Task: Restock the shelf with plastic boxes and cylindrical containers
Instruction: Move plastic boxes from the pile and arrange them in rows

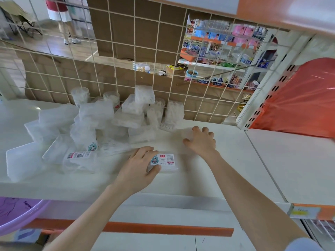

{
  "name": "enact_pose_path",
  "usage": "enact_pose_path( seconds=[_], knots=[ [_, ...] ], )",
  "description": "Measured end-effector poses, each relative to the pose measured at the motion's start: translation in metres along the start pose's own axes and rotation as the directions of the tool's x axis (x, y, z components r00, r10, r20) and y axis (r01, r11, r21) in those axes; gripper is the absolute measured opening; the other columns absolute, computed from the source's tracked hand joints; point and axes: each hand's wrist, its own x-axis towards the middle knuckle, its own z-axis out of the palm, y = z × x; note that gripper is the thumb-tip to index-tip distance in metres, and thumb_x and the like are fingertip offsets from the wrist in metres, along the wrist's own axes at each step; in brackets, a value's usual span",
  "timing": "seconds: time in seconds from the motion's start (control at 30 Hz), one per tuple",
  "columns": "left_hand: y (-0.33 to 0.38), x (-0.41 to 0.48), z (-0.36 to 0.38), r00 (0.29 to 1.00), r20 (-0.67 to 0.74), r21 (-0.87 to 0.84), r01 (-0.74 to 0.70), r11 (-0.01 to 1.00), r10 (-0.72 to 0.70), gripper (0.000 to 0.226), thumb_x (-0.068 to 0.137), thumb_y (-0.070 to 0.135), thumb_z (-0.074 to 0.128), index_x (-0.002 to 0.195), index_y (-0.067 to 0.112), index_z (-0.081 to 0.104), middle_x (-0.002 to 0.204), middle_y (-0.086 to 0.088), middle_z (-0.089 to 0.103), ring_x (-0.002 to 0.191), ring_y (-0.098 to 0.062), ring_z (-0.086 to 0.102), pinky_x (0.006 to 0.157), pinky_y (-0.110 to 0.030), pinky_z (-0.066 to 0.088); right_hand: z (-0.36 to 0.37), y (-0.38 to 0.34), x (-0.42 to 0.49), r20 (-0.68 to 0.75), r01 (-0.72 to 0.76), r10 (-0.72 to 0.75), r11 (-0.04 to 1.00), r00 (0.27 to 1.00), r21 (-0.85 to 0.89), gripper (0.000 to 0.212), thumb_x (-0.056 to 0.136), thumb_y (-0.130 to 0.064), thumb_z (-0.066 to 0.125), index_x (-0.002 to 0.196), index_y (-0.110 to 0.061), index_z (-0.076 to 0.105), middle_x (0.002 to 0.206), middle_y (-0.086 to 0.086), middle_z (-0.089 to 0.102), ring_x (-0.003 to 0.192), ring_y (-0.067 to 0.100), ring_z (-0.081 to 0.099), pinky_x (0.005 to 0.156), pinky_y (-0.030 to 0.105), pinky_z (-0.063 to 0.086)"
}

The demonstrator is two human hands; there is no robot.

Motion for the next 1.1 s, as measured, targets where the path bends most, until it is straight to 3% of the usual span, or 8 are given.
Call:
enact_pose_path(
  seconds=[0.2,0.3,0.43,0.53,0.6,0.7,0.87,1.1],
  knots=[
    [0.001,-0.001,0.000,1.000,0.004,0.015,-0.012,1.000,0.012,0.042,0.091,0.028,0.053,0.130,0.013,0.050,0.137,-0.002,0.042,0.125,-0.020,0.039,0.102,-0.026,0.029,-0.008,0.006,-0.009,0.046,-0.015,0.015,1.000,0.999,0.019,0.059,0.081,-0.042,0.057,0.130,-0.016,0.038,0.120,0.014,0.044,0.111,0.037,0.038,0.079,0.035,0.033],
    [0.001,0.000,0.000,1.000,0.006,0.010,-0.007,1.000,0.006,0.042,0.091,0.028,0.053,0.130,0.014,0.050,0.137,-0.002,0.042,0.126,-0.020,0.038,0.102,-0.026,0.030,-0.014,0.010,-0.020,0.091,-0.076,0.052,0.955,0.995,0.286,0.063,0.080,-0.044,0.057,0.133,-0.019,0.035,0.121,0.011,0.046,0.115,0.031,0.040,0.086,0.033,0.036],
    [0.002,0.000,-0.001,1.000,-0.025,-0.003,0.004,1.000,-0.004,0.042,0.090,0.027,0.055,0.129,0.012,0.050,0.136,-0.002,0.044,0.127,-0.021,0.037,0.101,-0.027,0.030,-0.026,0.006,-0.041,0.212,-0.198,0.066,0.690,0.975,0.697,0.049,0.084,-0.041,0.054,0.126,-0.021,0.041,0.110,-0.001,0.049,0.099,0.018,0.047,0.078,0.030,0.036],
    [0.008,0.002,-0.003,0.998,-0.062,-0.028,0.009,1.000,-0.011,0.043,0.089,0.026,0.055,0.129,0.011,0.049,0.135,-0.002,0.046,0.126,-0.021,0.037,0.100,-0.026,0.029,-0.036,0.001,-0.054,0.268,-0.268,0.072,0.498,0.961,0.825,0.019,0.088,-0.037,0.046,0.097,-0.021,0.052,0.098,0.001,0.054,0.080,0.018,0.047,0.071,0.031,0.038],
    [0.016,0.005,-0.005,0.998,-0.067,-0.057,-0.006,0.998,0.002,0.045,0.089,0.028,0.055,0.130,0.012,0.047,0.135,-0.001,0.045,0.125,-0.020,0.036,0.098,-0.024,0.028,-0.039,-0.001,-0.062,0.341,-0.338,0.055,0.344,0.939,0.876,0.019,0.090,-0.037,0.043,0.092,-0.022,0.054,0.094,0.005,0.059,0.076,0.019,0.051,0.069,0.031,0.041],
    [0.034,0.011,-0.008,0.995,-0.103,-0.158,-0.028,0.987,0.012,0.051,0.086,0.030,0.060,0.132,0.015,0.045,0.136,0.001,0.043,0.124,-0.018,0.036,0.093,-0.018,0.024,-0.039,-0.001,-0.071,0.442,-0.430,-0.044,0.160,0.896,0.889,0.033,0.089,-0.040,0.040,0.100,-0.015,0.059,0.089,0.012,0.062,0.074,0.022,0.056,0.067,0.032,0.044],
    [0.055,0.019,-0.015,0.994,-0.106,-0.263,-0.023,0.964,-0.006,0.074,0.077,0.034,0.069,0.139,0.015,0.034,0.140,0.001,0.038,0.128,-0.020,0.034,0.094,-0.024,0.028,-0.032,-0.002,-0.080,0.467,-0.480,-0.219,-0.006,0.857,0.877,0.043,0.087,-0.039,0.036,0.099,-0.011,0.065,0.085,0.013,0.065,0.074,0.026,0.059,0.070,0.034,0.047],
    [0.059,0.017,-0.017,0.998,-0.064,-0.242,0.008,0.970,-0.024,0.084,0.069,0.034,0.075,0.140,0.015,0.034,0.137,0.002,0.041,0.126,-0.021,0.037,0.098,-0.030,0.032,-0.025,-0.002,-0.089,0.445,-0.501,-0.346,-0.091,0.826,0.860,0.044,0.069,-0.039,0.045,0.091,-0.013,0.073,0.099,0.015,0.067,0.079,0.028,0.063,0.074,0.035,0.048]
  ],
)
